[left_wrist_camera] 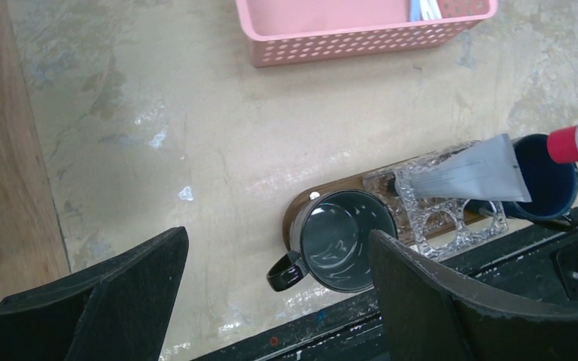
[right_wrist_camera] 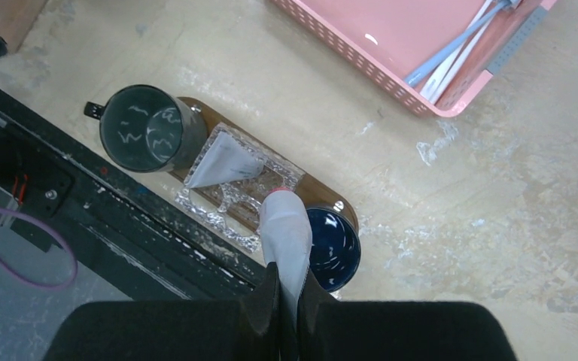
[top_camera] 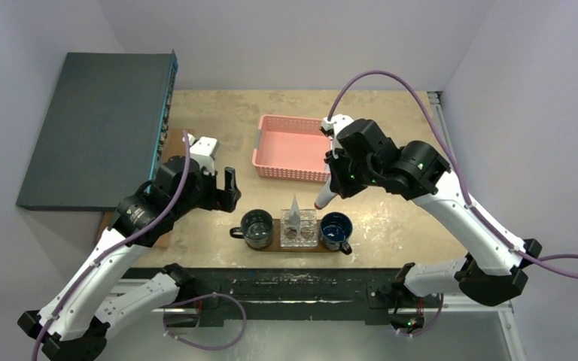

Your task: Prepare toiletry sets of a toothbrush and toothpaste on the tray

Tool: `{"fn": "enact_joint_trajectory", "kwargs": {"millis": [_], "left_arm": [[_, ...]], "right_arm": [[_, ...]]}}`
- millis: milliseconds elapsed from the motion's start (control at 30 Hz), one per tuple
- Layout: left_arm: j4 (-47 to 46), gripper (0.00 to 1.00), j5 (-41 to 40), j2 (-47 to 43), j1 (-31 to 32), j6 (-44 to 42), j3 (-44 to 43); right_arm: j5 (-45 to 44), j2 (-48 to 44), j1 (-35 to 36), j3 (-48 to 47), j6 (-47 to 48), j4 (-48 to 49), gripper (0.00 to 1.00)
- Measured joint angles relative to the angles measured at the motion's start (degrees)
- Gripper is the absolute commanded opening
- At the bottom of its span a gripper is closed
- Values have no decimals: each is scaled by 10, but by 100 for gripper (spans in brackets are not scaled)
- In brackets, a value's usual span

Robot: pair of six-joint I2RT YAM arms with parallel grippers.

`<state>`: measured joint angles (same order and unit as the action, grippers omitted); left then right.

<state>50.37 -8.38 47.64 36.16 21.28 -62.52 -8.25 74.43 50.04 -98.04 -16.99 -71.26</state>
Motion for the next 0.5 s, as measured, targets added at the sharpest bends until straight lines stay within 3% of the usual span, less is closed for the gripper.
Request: {"fn": "enact_joint_trajectory", "kwargs": {"millis": [233,500], "left_arm": [[12,90,0,-14,-57,9,23],[15,90,3,-15,-75,8,53]], "right_arm": [[2,26,7,26,8,5,0],[-4,52,30,36,8,28,0]]}}
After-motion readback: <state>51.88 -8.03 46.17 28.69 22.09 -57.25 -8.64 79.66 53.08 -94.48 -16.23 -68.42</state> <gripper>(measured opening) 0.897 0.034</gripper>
